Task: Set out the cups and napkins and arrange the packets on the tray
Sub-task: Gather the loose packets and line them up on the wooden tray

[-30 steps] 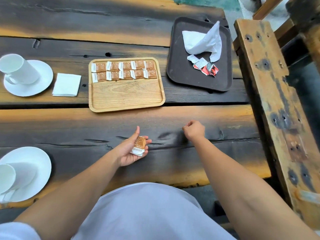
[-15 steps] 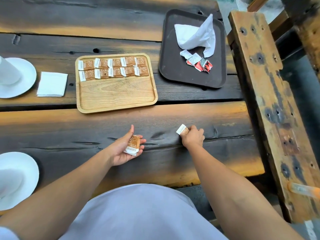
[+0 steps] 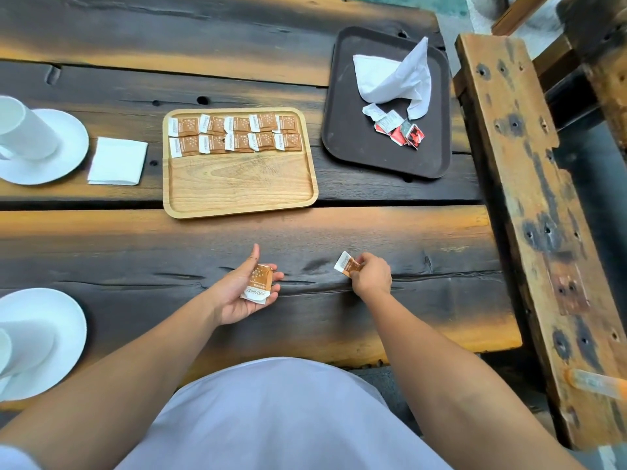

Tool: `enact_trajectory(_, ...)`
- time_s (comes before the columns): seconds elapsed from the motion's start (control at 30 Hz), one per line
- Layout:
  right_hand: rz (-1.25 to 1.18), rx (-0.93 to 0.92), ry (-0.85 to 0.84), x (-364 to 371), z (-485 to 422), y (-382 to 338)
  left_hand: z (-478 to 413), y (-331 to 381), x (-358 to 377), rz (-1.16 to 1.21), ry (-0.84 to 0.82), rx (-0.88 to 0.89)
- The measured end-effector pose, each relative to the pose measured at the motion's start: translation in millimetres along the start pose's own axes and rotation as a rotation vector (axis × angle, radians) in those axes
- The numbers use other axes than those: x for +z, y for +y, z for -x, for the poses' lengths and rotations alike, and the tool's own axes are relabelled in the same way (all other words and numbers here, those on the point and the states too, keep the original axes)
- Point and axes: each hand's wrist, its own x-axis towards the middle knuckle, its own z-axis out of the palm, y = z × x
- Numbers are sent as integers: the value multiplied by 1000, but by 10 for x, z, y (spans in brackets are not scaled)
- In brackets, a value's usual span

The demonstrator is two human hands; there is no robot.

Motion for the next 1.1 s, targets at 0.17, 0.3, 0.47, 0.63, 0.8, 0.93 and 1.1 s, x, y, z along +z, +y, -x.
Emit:
enact_trajectory(0.17,-152,8,-70,-5,51,-13,19,14,-10,5,-3,18)
enact_trajectory(0.3,-250,3,-76,-20,120,-45,59,17,-25,13,-13,34)
enact_trajectory(0.47,-489,61,-189,-6,230,-135,149,9,-59,10,-25,51)
enact_trajectory(0.63,-577,12,-292,19,377,-246,242,23,-116,4,-28,83)
enact_trajectory(0.8,-671,-26,-484,-24,577,-394,327,24,-134,-3,-8,117)
enact_trajectory(0.93,-728,-70,-622,-70,761,-557,407,-20,-150,21,11,127)
enact_trajectory(1.1,-727,-145,-725,-61,959,-810,498,-69,-183,62,25,155)
